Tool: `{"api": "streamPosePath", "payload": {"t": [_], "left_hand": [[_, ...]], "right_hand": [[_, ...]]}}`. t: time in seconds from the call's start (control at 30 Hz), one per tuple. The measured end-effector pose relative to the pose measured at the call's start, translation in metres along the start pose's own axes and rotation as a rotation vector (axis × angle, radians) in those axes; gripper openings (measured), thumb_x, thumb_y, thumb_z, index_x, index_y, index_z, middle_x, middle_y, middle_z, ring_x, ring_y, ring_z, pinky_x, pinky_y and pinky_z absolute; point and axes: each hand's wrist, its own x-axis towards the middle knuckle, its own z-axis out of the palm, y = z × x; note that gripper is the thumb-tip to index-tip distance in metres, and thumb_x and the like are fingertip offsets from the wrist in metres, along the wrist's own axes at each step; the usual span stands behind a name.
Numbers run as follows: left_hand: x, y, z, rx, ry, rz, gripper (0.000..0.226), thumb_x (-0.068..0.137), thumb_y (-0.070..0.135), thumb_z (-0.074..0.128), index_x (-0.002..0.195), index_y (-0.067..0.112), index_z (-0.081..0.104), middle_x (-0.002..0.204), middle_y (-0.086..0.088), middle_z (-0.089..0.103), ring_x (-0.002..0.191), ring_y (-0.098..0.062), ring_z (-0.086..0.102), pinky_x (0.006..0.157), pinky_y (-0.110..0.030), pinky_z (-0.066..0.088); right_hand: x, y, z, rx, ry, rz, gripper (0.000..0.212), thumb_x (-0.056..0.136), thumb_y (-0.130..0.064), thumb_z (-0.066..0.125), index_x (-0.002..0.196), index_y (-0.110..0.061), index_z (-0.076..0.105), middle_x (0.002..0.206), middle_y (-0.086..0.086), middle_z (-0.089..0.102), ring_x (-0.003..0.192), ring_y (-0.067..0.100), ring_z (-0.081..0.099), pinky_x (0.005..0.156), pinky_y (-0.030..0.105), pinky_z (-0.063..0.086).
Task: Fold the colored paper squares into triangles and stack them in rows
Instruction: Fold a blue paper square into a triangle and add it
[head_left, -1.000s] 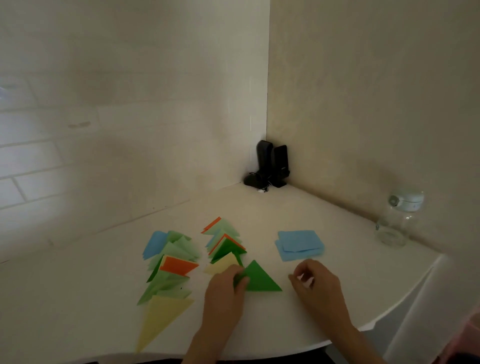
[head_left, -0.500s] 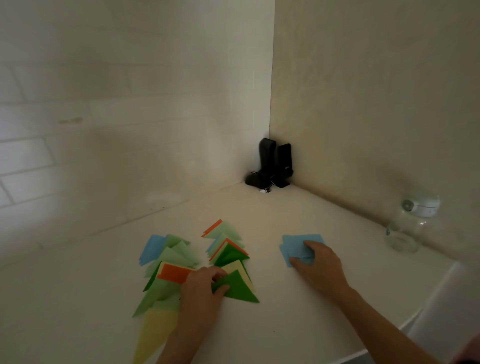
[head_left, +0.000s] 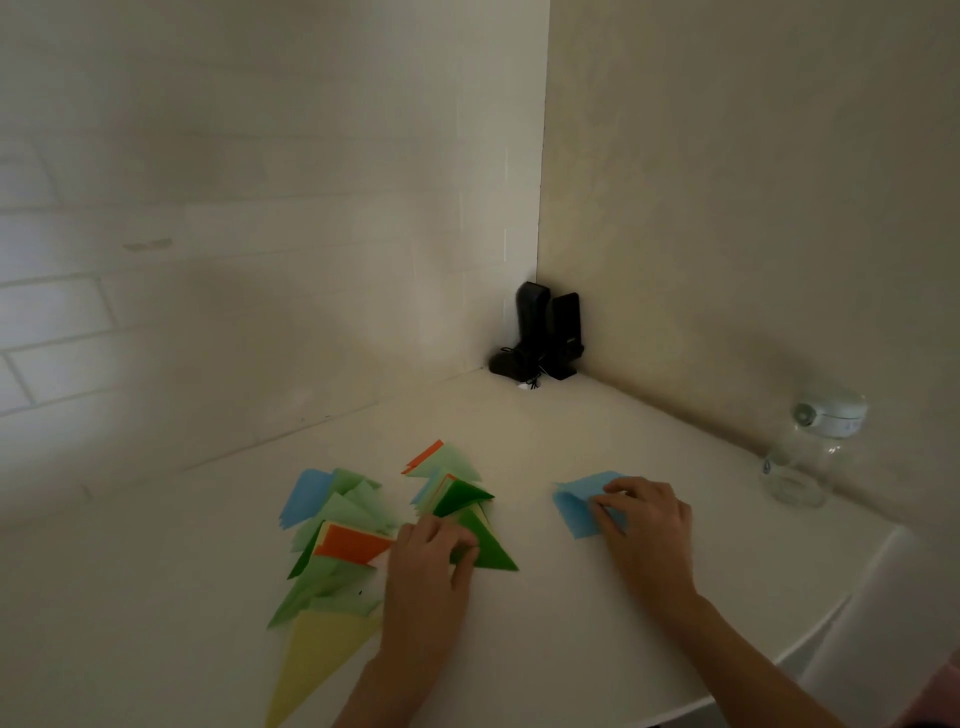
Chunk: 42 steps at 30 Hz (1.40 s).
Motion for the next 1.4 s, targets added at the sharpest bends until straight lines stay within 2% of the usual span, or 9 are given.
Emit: {"api": "streamPosePath", "payload": {"t": [0.27,0.43,0.63,0.87,1.03,1.13,1.2,1.3,1.4], "left_hand": [[-0.039,0.033,0.001,-0.261,-0.185,0.167,0.021,0.083,0.025,0.060,0.101,0.033,0.055,0.103,0.017,0.048,0.094,0.000,0.050,0.080,-0.013,0.042],[-0.050,0.036,0.012,-0.261,-0.215,0.202,0.027,0.080,0.027,0.054,0.107,0.029,0.055,0.115,0.015,0.049,0.109,0.001,0.043,0.092,-0.011,0.035],[-0.053,0.030,0.023,-0.231,-0.190,0.215,0.004,0.082,0.028,0.059,0.086,0.028,0.060,0.099,0.013,0.060,0.098,0.002,0.046,0.086,-0.004,0.032],[-0.044,0.032,0.027,-0.225,-0.203,0.140,0.010,0.072,0.037,0.060,0.072,0.027,0.059,0.091,0.015,0.059,0.090,0.000,0.045,0.078,-0.011,0.036],[-0.039,0.034,0.031,-0.242,-0.218,0.089,0.015,0.068,0.044,0.058,0.068,0.029,0.056,0.085,0.017,0.054,0.086,-0.004,0.047,0.077,-0.008,0.032],[-0.035,0.033,0.035,-0.248,-0.234,0.067,0.014,0.067,0.045,0.060,0.066,0.035,0.051,0.080,0.016,0.053,0.081,-0.007,0.048,0.074,-0.010,0.031],[-0.033,0.030,0.038,-0.262,-0.244,0.053,0.017,0.064,0.045,0.063,0.064,0.038,0.048,0.077,0.015,0.054,0.078,-0.009,0.051,0.072,-0.010,0.031],[-0.029,0.026,0.040,-0.303,-0.245,0.015,0.021,0.058,0.045,0.067,0.060,0.042,0.046,0.074,0.013,0.056,0.075,-0.009,0.052,0.071,-0.011,0.032],[-0.026,0.028,0.041,-0.307,-0.265,-0.008,0.016,0.055,0.049,0.064,0.059,0.043,0.050,0.075,0.013,0.058,0.078,-0.007,0.053,0.074,-0.016,0.036]], "right_hand": [[-0.051,-0.032,-0.043,0.010,0.032,-0.292,0.019,0.081,-0.040,0.055,0.077,-0.030,0.071,0.080,-0.014,0.061,0.077,0.010,0.054,0.066,0.028,0.029],[-0.080,-0.030,-0.041,-0.034,-0.070,-0.341,0.025,0.078,-0.045,0.049,0.070,-0.033,0.069,0.072,-0.016,0.059,0.072,0.009,0.052,0.064,0.027,0.025],[-0.087,-0.021,-0.034,0.211,-0.319,-0.156,0.024,0.072,-0.052,0.057,0.070,-0.032,0.068,0.071,-0.019,0.059,0.066,0.000,0.057,0.059,0.021,0.046],[-0.068,-0.016,-0.043,0.333,-0.465,-0.084,0.034,0.062,-0.055,0.053,0.065,-0.025,0.068,0.063,-0.022,0.052,0.065,-0.011,0.054,0.060,0.001,0.035],[-0.071,-0.017,-0.035,0.270,-0.472,0.002,0.013,0.060,-0.055,0.059,0.055,-0.045,0.054,0.064,-0.019,0.052,0.065,-0.007,0.054,0.059,0.008,0.036],[-0.072,-0.018,-0.032,0.317,-0.427,0.043,0.012,0.056,-0.057,0.064,0.062,-0.053,0.054,0.059,-0.014,0.052,0.072,-0.007,0.054,0.059,0.004,0.036],[-0.071,-0.019,-0.030,0.352,-0.422,0.065,0.023,0.050,-0.064,0.057,0.071,-0.058,0.053,0.073,-0.020,0.059,0.073,-0.011,0.053,0.060,0.003,0.036],[-0.063,-0.019,-0.027,0.373,-0.489,0.113,0.027,0.042,-0.066,0.055,0.058,-0.044,0.051,0.067,-0.011,0.058,0.075,-0.013,0.052,0.060,0.004,0.036],[-0.052,-0.015,-0.029,0.356,-0.645,0.103,0.032,0.042,-0.056,0.063,0.066,-0.040,0.050,0.071,-0.009,0.055,0.070,-0.011,0.053,0.058,0.007,0.037]]}}
